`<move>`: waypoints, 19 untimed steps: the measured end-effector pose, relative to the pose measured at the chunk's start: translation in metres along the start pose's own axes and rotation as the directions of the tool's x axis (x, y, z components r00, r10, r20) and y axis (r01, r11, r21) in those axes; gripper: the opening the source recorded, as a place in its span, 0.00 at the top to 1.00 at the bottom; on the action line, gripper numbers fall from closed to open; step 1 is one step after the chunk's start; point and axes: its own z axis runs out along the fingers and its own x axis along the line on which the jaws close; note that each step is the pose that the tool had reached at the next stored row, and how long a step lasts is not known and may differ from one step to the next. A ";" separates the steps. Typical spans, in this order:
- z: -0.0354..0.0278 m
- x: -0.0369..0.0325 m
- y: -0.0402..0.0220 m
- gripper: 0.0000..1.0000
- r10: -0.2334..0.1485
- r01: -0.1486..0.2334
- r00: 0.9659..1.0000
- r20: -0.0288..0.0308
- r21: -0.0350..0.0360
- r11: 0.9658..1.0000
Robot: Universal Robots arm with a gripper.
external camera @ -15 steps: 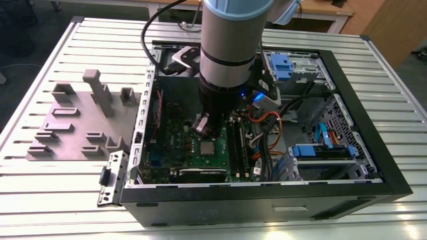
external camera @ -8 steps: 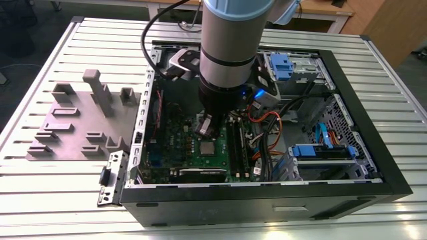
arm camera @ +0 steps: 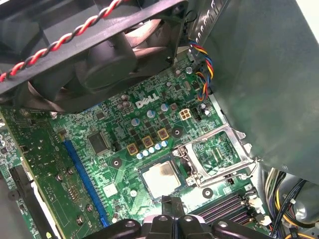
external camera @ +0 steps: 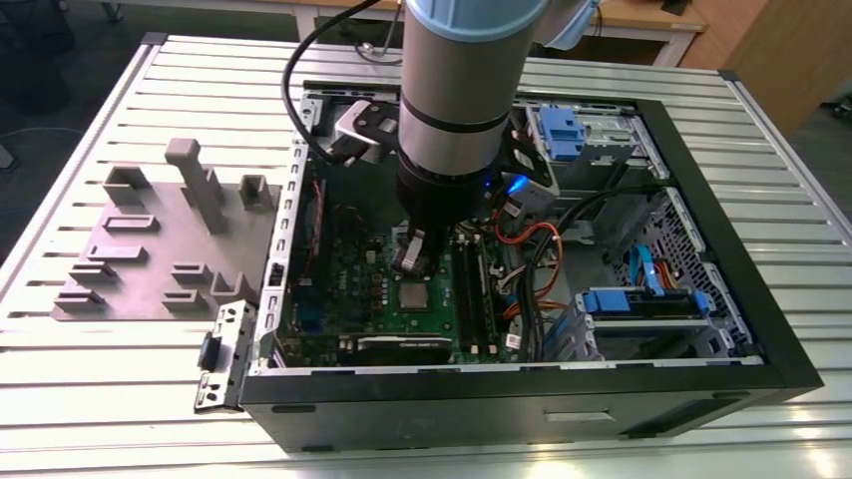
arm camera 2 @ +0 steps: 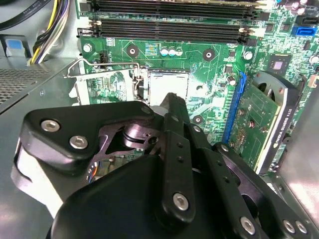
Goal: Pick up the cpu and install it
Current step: 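Close the cpu cover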
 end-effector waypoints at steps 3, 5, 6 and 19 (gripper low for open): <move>0.0000 0.0000 0.0000 0.89 0.000 0.000 1.000 0.000 0.000 1.000; 0.0000 0.0000 0.0000 0.89 0.000 0.000 1.000 0.000 0.000 1.000; 0.0000 0.0000 0.0000 0.89 0.000 0.000 1.000 0.000 0.000 1.000; 0.0025 -0.0021 -0.0035 0.89 -0.006 0.007 0.999 0.054 -0.028 1.000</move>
